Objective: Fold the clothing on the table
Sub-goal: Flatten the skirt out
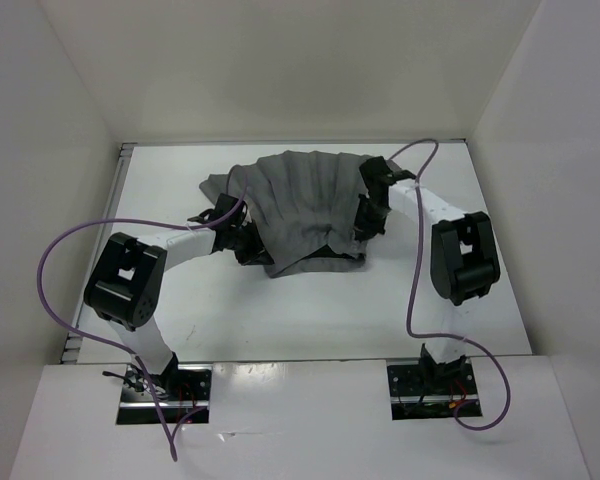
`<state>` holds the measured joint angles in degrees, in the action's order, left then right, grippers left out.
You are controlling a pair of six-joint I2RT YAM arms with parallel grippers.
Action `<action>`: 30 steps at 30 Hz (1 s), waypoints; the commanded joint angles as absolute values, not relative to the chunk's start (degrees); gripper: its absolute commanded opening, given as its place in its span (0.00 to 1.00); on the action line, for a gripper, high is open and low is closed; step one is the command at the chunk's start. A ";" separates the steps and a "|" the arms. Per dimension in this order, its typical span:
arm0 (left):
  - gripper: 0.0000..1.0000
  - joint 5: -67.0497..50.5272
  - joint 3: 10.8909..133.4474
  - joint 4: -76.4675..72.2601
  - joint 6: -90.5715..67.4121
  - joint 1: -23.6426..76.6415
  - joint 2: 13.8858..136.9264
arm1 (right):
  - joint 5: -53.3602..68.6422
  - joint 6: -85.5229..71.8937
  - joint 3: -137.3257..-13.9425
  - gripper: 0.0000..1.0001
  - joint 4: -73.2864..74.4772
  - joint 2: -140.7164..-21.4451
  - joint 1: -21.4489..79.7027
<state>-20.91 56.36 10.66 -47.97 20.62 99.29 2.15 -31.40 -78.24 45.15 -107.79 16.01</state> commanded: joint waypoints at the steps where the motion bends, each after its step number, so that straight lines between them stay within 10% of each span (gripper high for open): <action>1: 0.09 -21.27 56.34 10.19 -46.93 20.57 97.82 | 12.88 -30.06 -89.36 0.00 42.46 -101.26 18.63; 9: 0.09 -20.74 55.55 10.20 -46.93 19.95 96.68 | 38.14 -36.13 -84.14 0.00 29.25 -88.95 13.46; 24: 0.10 -20.21 52.04 10.20 -45.79 18.90 96.15 | 1.67 -29.44 -60.03 0.00 55.99 -78.14 4.39; 30: 0.44 -21.27 51.50 10.20 -45.26 18.90 97.21 | -0.62 -30.06 -62.23 0.00 55.99 -78.84 5.44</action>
<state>-20.27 52.05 10.85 -46.35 19.25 98.39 3.36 -29.58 -60.23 54.65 -79.53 4.58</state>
